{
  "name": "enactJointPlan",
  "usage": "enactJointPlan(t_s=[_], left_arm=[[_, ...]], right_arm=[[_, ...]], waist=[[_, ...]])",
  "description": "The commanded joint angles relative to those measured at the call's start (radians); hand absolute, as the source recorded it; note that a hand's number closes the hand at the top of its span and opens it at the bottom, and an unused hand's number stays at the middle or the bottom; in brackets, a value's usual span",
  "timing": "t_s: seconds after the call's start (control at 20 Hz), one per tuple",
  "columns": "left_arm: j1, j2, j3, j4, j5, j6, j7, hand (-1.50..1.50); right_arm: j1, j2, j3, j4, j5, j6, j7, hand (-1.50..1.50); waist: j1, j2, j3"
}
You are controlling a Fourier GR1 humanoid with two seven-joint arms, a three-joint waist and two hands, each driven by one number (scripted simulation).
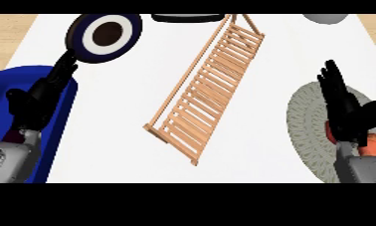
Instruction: Pick the bell pepper from the placemat and place it in the tiered shelf
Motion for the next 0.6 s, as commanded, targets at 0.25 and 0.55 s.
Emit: enactJointPlan(t_s=[0.25,0.55], left_arm=[[0.015,-0.118,0.076,-0.126,0.005,0.208,0.046,0.00],[0.063,-0.162,0.051,-0.206,0.000,0.233,0.125,0.00]], right_arm=[[-0.067,-0.193,0.044,-0.092,-0.011,0.330,-0.092,1.50],[-0.019,-0.229,-0.211,0.028,-0.217,0.439,-0.197,-1.50]], waist=[[0.012,-0.030,-0.020],[-0.011,-0.021,-0.020]])
